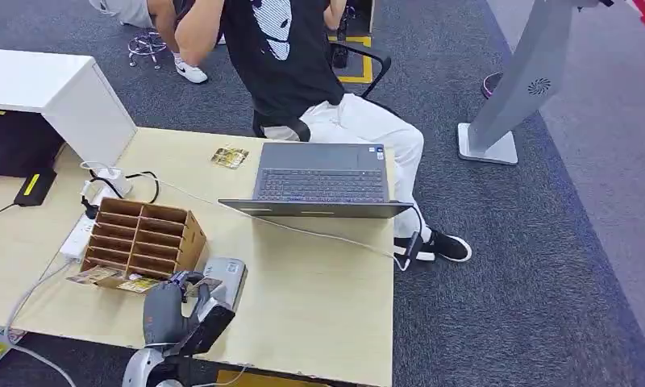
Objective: Pass the card to the sensor for recognition and then transmit it.
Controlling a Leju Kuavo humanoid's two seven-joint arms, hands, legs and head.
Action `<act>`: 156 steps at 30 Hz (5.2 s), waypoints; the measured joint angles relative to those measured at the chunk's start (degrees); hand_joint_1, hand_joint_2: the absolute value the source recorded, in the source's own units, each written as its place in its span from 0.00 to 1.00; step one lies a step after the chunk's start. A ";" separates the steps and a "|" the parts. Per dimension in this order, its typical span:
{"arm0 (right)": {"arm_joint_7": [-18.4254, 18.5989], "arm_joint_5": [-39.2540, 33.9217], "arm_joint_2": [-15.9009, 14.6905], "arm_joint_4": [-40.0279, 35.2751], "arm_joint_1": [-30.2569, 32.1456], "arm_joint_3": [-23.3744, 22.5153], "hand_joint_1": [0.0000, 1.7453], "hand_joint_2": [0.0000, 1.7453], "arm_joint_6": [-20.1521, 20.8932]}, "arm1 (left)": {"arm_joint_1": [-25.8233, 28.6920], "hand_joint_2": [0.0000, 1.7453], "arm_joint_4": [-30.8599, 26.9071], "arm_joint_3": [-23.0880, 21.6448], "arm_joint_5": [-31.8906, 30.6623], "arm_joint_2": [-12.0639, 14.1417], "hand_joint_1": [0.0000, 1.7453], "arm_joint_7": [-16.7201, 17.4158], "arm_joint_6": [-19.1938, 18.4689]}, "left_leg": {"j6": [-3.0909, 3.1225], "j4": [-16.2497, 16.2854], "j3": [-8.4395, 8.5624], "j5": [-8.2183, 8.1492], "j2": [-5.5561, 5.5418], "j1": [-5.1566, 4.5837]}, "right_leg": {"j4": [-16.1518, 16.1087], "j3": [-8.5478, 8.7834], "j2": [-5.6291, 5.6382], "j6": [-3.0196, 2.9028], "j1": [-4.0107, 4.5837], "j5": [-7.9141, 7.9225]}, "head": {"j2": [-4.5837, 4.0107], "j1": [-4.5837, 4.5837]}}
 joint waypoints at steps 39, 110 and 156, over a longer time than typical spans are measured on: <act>1.88 8.04 -0.92 0.00 -0.09 -0.17 0.00 1.00 2.08 | -15.14 1.00 -9.19 27.00 -14.38 2.49 1.00 -15.97 6.86 | -0.02 0.00 0.01 0.11 -0.03 0.03 | 0.03 -0.01 -0.02 -0.05 0.02 0.06 | 0.00 0.00; 1.05 6.62 -1.42 0.00 0.77 -7.93 0.00 1.00 3.08 | 2.18 1.00 -40.85 5.95 -6.36 45.77 0.00 5.01 -33.75 | -0.11 -0.01 -0.11 0.14 0.12 0.07 | 0.08 -0.19 0.11 -0.11 0.04 0.12 | 0.00 0.02; 1.53 10.38 -1.42 -0.09 0.97 -10.91 0.00 1.00 4.13 | 22.50 1.00 -35.01 9.03 -12.20 40.22 0.00 18.12 -28.97 | -0.10 -0.02 -0.10 0.13 0.01 0.07 | 0.06 -0.10 0.01 -0.09 0.04 0.08 | 0.00 0.00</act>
